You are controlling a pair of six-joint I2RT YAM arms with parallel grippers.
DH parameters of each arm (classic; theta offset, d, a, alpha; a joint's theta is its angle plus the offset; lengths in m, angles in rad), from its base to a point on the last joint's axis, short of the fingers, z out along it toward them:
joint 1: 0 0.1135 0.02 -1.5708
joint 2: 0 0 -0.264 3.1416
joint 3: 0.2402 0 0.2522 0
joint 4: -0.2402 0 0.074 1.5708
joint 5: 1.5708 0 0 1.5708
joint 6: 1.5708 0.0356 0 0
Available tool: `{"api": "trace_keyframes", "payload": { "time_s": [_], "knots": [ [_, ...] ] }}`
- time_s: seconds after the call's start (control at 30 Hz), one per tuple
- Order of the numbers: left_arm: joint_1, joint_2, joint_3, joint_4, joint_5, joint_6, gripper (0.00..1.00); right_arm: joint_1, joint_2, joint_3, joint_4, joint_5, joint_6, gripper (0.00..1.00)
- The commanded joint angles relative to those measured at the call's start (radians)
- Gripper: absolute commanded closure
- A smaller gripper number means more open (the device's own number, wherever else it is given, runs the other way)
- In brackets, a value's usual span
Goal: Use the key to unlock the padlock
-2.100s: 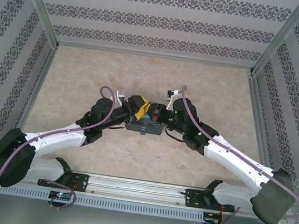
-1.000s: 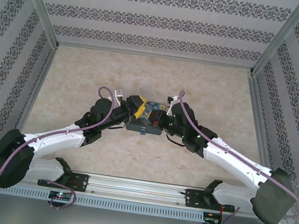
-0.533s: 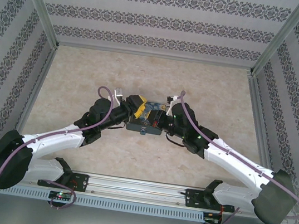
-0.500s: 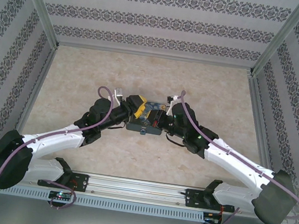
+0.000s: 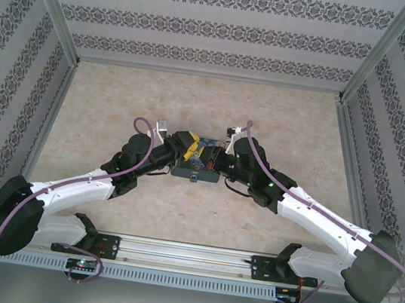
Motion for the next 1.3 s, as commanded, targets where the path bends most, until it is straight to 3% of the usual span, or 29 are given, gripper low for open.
{"api": "trace_keyframes", "payload": {
  "time_s": [0.0,0.43,0.83,1.07,1.27],
  "knots": [
    [-0.016,-0.011,-0.013,-0.008,-0.005,0.018,0.68,0.01,-0.008,0.019,0.021,0.001,0.007,1.0],
    [-0.019,-0.009,-0.012,-0.034,-0.015,0.027,0.91,0.011,-0.009,0.017,0.024,0.003,0.008,1.0],
    [-0.021,-0.009,-0.006,-0.057,-0.022,0.043,0.9,0.01,-0.015,0.022,0.022,-0.002,0.008,1.0],
    [-0.021,-0.008,-0.008,-0.074,-0.031,0.046,0.63,0.01,-0.022,0.034,0.02,-0.004,0.007,1.0],
    [-0.021,0.0,-0.007,-0.079,-0.029,0.046,0.55,0.011,-0.028,0.064,0.016,-0.009,0.004,1.0]
  ]
}}
